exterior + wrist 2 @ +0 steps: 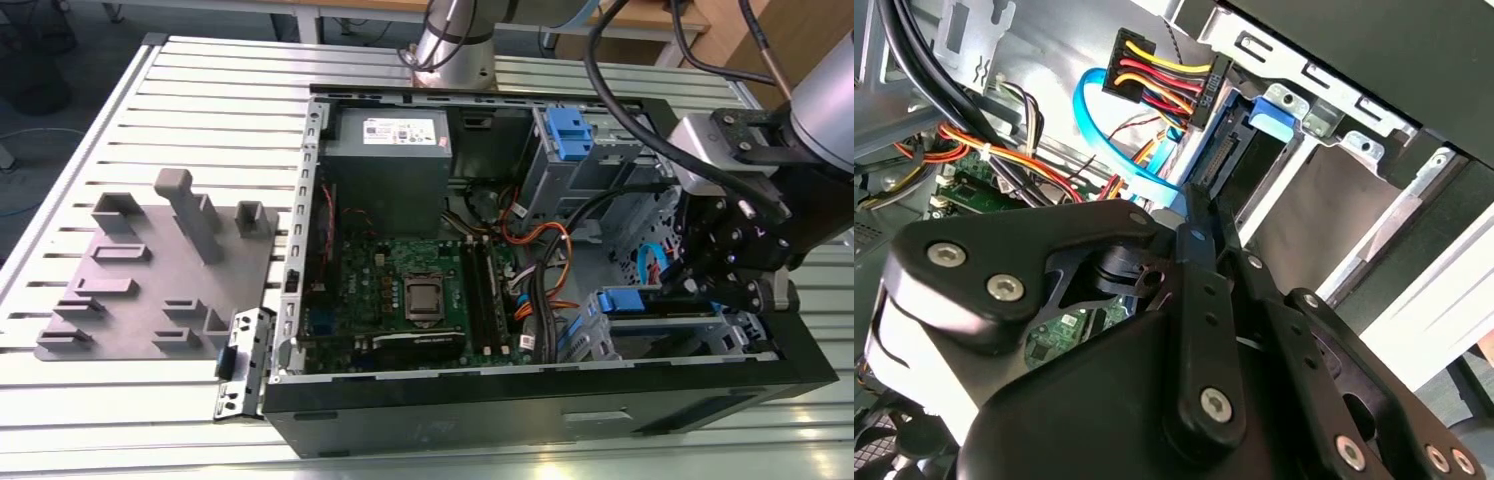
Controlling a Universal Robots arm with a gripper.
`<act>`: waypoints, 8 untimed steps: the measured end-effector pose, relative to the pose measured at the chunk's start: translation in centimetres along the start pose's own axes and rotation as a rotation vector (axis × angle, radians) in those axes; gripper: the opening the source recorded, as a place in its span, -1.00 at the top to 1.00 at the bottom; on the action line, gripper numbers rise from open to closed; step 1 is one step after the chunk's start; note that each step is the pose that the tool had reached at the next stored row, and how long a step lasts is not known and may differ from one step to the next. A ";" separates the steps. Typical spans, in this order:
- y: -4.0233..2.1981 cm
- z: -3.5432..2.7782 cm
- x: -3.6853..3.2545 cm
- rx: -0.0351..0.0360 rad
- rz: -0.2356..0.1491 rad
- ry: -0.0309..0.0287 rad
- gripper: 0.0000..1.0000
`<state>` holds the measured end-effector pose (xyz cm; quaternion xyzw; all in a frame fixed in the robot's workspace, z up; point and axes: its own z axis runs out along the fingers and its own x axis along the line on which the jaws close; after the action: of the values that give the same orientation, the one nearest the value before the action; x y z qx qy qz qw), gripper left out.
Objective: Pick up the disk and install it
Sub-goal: 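Insert the first disk wire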
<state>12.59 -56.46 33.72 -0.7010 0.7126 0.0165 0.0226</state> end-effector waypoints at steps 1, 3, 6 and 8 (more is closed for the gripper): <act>0.01 0.01 0.00 0.0001 0.000 -0.0001 0.68; 0.04 0.06 0.00 0.0008 0.000 -0.0002 0.68; 0.06 0.09 0.01 0.0014 0.000 0.0001 0.68; 0.06 0.11 0.02 0.0015 0.000 -0.0001 0.68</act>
<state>12.52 -56.48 33.61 -0.7010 0.7126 0.0160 0.0231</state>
